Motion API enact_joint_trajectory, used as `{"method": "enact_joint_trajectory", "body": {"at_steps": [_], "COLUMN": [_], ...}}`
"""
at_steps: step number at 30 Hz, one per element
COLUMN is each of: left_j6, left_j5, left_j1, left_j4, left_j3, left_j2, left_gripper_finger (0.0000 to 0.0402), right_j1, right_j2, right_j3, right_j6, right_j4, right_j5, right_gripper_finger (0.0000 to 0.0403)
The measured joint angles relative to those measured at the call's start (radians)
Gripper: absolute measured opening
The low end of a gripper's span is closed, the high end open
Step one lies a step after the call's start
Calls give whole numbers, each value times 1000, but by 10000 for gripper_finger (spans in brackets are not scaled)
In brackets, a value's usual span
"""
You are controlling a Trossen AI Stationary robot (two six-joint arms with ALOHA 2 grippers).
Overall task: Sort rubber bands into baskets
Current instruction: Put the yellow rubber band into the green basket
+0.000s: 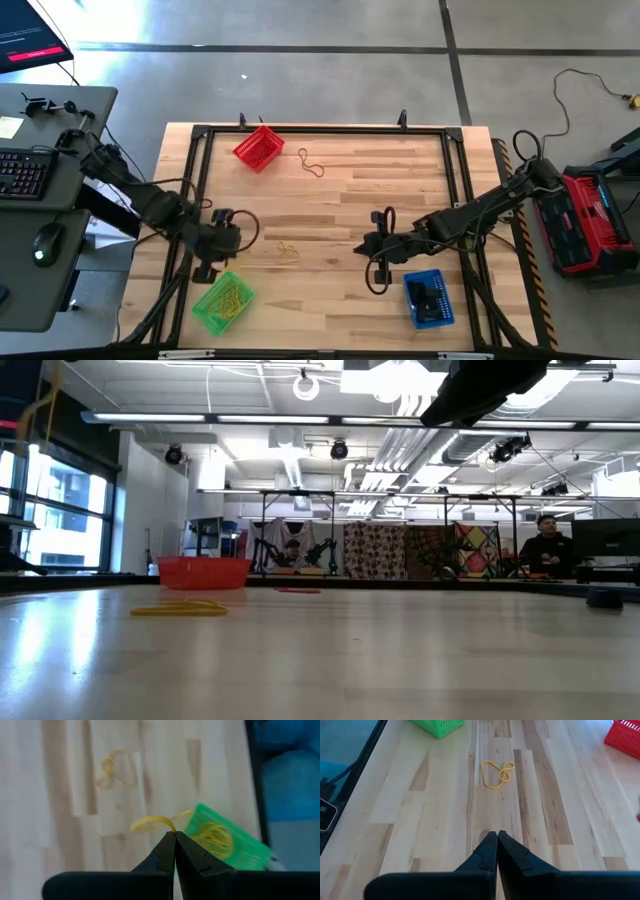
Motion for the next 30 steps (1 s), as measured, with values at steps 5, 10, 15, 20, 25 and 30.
{"method": "enact_joint_trajectory", "body": {"at_steps": [5, 10, 15, 20, 25, 30], "left_j6": [-165, -293, -376, -390, -392, -426], "left_j5": [37, 0, -8, 0, 18, 42], "left_j1": [-104, -197, -262, -297, -310, -310], "left_j4": [-1, -1, 13, 94, 167, 165], "left_j3": [0, 0, 0, 0, 0, 0], "left_j2": [1, 17, 74, 150, 219, 268], "left_gripper_finger": [0, 0, 0, 0, 0, 0], "right_j1": [0, 0, 0, 0, 0, 0], "right_j2": [0, 0, 0, 0, 0, 0], "right_j3": [0, 0, 0, 0, 0, 0], "right_j6": [0, 0, 0, 0, 0, 0], "right_j4": [0, 0, 0, 0, 0, 0], "right_j5": [0, 0, 0, 1, 1, 1], "right_gripper_finger": [0, 0, 0, 0, 0, 0]}}
